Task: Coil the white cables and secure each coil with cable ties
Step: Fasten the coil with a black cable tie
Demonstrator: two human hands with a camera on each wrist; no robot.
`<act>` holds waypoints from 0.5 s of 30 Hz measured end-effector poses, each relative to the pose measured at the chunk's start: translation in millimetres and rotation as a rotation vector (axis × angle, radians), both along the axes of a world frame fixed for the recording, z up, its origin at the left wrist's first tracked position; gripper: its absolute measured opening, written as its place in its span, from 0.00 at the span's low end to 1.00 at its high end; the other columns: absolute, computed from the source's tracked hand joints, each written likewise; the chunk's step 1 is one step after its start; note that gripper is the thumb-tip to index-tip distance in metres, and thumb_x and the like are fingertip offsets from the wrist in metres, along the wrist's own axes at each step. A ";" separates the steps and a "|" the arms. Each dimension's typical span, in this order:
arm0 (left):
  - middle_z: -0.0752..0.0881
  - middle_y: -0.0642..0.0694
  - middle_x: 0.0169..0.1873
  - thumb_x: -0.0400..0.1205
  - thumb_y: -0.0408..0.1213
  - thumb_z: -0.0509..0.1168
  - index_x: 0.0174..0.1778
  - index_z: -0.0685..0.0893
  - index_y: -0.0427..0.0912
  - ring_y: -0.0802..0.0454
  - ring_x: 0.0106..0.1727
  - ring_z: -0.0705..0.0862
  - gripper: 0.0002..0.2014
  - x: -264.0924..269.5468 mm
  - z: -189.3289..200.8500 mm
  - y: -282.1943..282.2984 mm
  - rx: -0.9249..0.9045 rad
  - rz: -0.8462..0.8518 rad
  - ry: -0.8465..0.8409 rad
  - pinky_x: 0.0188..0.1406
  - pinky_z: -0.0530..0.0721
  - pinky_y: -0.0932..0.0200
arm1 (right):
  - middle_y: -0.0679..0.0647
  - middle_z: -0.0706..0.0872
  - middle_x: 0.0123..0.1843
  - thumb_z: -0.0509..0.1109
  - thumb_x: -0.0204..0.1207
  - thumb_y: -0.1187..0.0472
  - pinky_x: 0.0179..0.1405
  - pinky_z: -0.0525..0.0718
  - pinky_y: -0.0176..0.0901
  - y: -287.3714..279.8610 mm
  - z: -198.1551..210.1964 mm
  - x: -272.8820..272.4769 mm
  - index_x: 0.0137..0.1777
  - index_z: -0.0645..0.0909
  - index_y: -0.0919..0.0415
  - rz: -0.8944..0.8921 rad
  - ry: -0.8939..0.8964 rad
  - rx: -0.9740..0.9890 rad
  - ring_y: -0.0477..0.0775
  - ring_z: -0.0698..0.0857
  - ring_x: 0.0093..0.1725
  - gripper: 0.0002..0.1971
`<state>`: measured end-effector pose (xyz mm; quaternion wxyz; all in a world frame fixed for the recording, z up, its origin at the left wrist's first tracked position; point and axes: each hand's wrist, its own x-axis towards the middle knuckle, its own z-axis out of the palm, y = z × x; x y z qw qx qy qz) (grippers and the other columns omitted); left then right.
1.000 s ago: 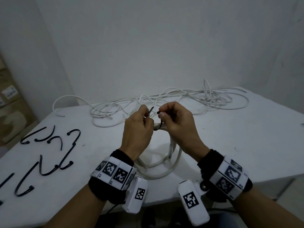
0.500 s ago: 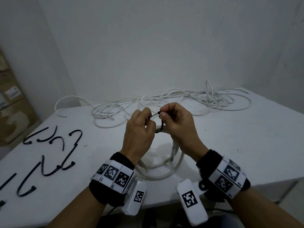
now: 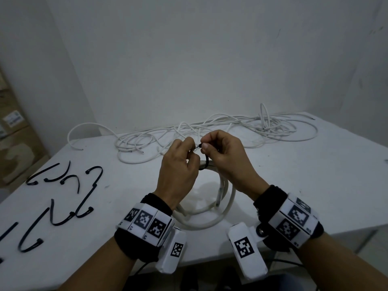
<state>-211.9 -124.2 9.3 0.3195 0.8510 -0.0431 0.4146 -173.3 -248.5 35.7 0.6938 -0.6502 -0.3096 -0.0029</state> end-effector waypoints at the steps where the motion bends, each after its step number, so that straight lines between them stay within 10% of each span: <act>1: 0.72 0.51 0.33 0.77 0.32 0.56 0.38 0.70 0.48 0.54 0.35 0.71 0.06 -0.6 0.4 -0.3 0.000 -0.006 0.003 0.28 0.76 0.52 | 0.54 0.84 0.38 0.65 0.78 0.74 0.30 0.82 0.29 1.1 -0.1 1.0 0.45 0.79 0.61 -0.017 -0.023 -0.043 0.39 0.83 0.34 0.08; 10: 0.79 0.49 0.35 0.79 0.39 0.54 0.46 0.78 0.43 0.52 0.37 0.78 0.08 -8.2 4.1 0.7 -0.116 -0.107 0.083 0.34 0.76 0.56 | 0.53 0.88 0.36 0.73 0.75 0.63 0.38 0.85 0.43 6.8 -3.1 13.8 0.39 0.83 0.60 -0.212 -0.220 -0.246 0.53 0.87 0.38 0.04; 15: 0.75 0.53 0.40 0.80 0.46 0.58 0.55 0.79 0.54 0.48 0.46 0.81 0.09 -12.9 3.9 8.3 -0.084 -0.180 0.158 0.44 0.83 0.43 | 0.52 0.89 0.34 0.74 0.74 0.64 0.43 0.87 0.49 0.7 4.8 19.4 0.35 0.82 0.59 -0.175 -0.263 -0.245 0.50 0.88 0.37 0.07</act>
